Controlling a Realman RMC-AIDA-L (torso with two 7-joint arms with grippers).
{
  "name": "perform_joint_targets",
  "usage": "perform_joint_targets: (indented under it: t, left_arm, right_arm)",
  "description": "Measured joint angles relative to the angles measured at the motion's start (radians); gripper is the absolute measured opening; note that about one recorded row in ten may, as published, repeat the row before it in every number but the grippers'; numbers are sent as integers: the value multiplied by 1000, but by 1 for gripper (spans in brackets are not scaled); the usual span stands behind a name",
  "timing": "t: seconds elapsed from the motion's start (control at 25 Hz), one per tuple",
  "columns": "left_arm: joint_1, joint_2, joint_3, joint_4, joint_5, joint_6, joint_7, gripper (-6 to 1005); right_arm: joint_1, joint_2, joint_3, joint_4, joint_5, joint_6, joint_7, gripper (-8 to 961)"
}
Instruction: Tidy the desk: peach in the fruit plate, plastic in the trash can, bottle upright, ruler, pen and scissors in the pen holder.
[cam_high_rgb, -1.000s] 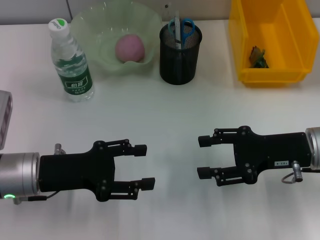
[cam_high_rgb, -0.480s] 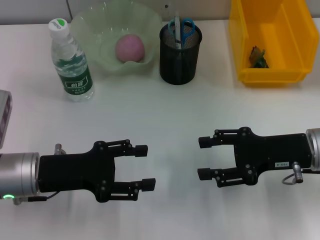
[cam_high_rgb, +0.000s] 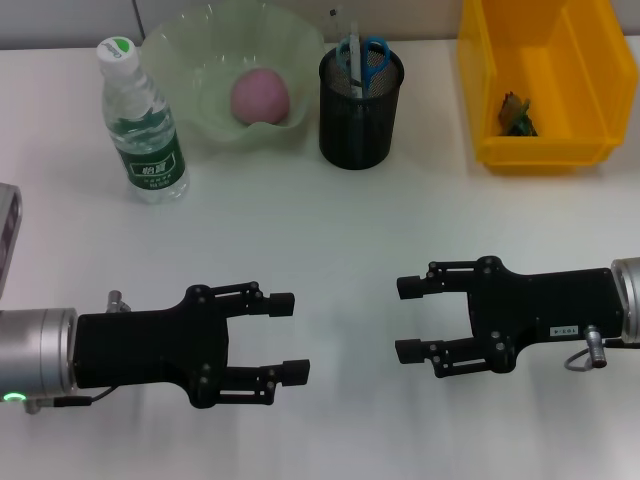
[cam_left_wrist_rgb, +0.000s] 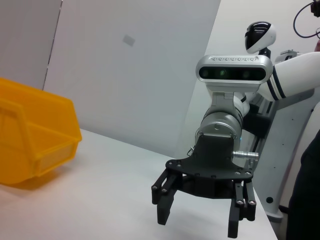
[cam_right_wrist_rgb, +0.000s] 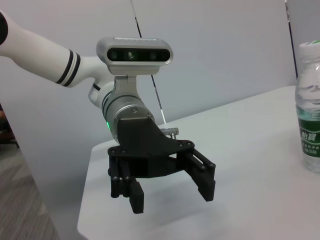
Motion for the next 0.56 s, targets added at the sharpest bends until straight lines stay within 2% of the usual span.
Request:
perform_joint_targets:
  t: [0.56]
  left_arm:
    - [2, 1, 0, 0, 1, 6, 0, 783]
  right_arm:
    - [-1, 0, 0, 0, -1, -2, 2, 753]
